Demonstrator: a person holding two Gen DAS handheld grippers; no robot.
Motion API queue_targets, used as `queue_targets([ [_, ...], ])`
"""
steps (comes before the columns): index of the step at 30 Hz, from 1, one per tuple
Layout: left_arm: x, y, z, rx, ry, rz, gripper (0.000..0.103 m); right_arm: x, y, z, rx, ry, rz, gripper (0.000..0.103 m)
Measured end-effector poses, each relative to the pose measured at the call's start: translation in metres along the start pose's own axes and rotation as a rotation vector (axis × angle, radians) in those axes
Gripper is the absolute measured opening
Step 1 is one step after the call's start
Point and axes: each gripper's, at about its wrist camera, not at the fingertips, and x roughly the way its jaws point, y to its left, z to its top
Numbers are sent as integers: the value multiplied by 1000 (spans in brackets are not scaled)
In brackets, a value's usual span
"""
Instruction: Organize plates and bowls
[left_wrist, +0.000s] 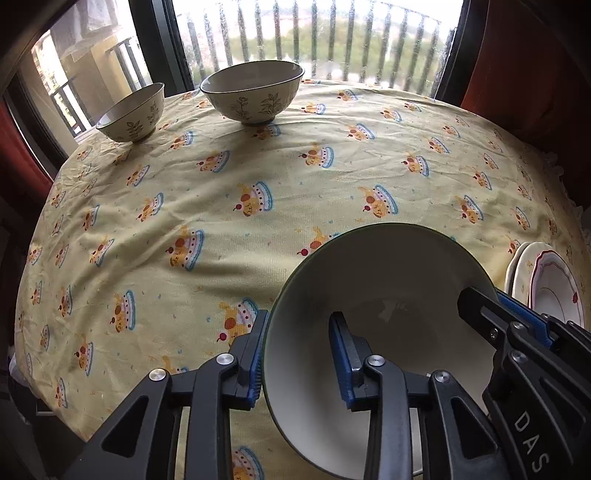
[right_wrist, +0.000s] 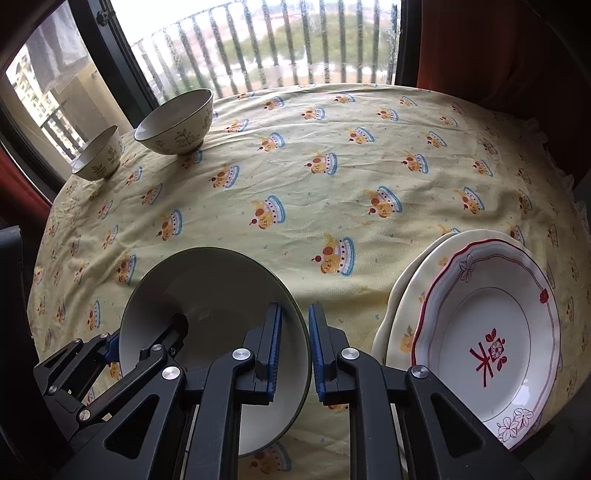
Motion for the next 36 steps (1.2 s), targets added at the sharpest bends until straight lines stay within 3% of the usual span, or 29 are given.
queue_targets([
  [2, -1, -1, -1, -5, 15, 34, 52, -1, 2, 0, -30, -11, 8, 20],
  [3, -4, 0, -2, -14, 2, 26, 57, -1, 4, 1, -47, -13, 15, 26],
  [6, -14, 4, -3, -41, -20, -2, 73, -9, 8, 2, -76, -57, 28, 68],
  [7, -16, 6, -3, -50, -25, -14, 80, -13, 9, 2, -79, -81, 22, 75],
  [9, -21, 10, -2, -70, -25, -19, 88, -18, 13, 5, -97, -98, 30, 79],
  [16, -31, 22, 2, -78, -56, 36, 93, -20, 26, 10, -115, -86, 75, 80],
  [24, -29, 51, 18, -88, -48, -5, 93, -16, 53, 22, -136, -78, 54, 81],
  [36, -25, 122, 70, -52, -92, -43, 91, -10, 125, 65, -67, -109, 21, 81],
])
